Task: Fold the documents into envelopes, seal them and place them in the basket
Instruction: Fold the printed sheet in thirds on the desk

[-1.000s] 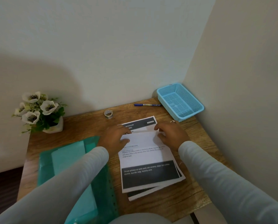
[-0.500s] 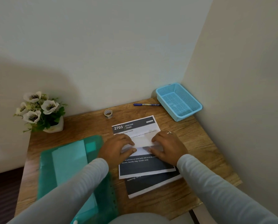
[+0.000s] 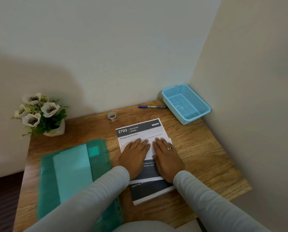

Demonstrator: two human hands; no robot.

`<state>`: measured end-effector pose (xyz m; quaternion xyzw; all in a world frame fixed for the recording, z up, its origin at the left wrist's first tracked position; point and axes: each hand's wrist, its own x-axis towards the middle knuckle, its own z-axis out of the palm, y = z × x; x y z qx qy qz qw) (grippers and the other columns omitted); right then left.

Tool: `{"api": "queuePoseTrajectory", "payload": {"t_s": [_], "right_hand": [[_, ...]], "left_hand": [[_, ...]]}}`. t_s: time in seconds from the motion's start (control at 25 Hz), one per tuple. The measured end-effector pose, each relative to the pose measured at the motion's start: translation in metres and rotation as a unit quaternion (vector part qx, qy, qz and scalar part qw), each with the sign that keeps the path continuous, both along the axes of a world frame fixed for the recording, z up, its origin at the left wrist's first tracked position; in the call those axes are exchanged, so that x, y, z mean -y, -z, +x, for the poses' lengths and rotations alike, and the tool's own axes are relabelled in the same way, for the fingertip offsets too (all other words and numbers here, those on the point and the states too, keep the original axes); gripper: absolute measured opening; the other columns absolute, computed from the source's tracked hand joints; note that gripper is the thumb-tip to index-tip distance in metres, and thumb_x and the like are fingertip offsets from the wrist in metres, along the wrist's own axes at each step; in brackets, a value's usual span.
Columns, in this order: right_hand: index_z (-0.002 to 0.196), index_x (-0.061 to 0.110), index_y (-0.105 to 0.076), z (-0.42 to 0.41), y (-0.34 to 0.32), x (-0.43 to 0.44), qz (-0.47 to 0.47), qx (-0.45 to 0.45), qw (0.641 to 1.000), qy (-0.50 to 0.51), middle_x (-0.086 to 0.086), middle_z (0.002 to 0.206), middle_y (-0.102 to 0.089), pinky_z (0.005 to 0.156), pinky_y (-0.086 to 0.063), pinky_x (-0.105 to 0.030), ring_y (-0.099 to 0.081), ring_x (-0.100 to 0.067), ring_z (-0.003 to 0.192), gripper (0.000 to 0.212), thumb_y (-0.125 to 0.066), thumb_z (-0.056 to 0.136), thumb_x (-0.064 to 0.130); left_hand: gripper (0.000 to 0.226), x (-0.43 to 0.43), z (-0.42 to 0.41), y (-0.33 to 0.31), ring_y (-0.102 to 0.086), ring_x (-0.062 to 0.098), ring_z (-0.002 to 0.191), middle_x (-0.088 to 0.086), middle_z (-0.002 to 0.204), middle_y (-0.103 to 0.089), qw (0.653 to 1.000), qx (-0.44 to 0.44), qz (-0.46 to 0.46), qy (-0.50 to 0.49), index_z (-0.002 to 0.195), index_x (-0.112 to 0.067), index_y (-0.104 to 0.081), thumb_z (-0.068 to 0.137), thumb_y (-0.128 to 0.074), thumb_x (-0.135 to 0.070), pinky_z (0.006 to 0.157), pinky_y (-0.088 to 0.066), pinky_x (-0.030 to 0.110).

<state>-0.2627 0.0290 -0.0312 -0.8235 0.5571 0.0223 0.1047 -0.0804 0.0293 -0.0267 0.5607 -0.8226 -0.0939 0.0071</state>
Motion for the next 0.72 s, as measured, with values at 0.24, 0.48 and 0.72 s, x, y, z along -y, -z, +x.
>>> {"api": "queuePoseTrajectory", "payload": {"t_s": [0.24,0.48,0.72], "right_hand": [[0.163,0.014,-0.006,-0.004,0.012,0.003,0.002,-0.015,0.999,0.037,-0.008,0.172,-0.006,0.128,-0.009,-0.048,-0.003,-0.027,0.159,0.073,-0.014,0.104,0.056],[0.163,0.012,0.001,0.027,0.018,0.004,0.006,-0.018,1.0,-0.005,-0.011,0.171,0.004,0.127,-0.008,-0.051,0.006,-0.028,0.158,0.074,-0.011,0.103,0.054],[0.163,0.014,0.005,-0.001,0.025,0.008,-0.008,-0.023,0.999,0.046,-0.008,0.172,0.007,0.128,-0.002,-0.05,0.009,-0.026,0.158,0.078,-0.012,0.103,0.061]], "left_hand": [[0.07,0.0,0.023,0.014,0.006,0.028,0.156,0.004,0.17,0.004,0.996,0.054,0.008,-0.075,0.162,-0.019,0.002,0.105,-0.018,-0.055,0.126,0.0,0.047],[0.076,-0.001,0.024,0.024,0.013,0.029,0.155,0.006,0.169,0.011,0.993,0.08,0.008,-0.082,0.161,-0.018,0.007,0.1,-0.006,-0.06,0.124,0.007,0.049],[0.075,-0.003,0.027,0.023,0.014,0.028,0.155,0.005,0.169,0.012,0.994,0.059,0.02,-0.085,0.161,-0.017,0.008,0.102,-0.014,-0.059,0.125,0.006,0.048]]}}
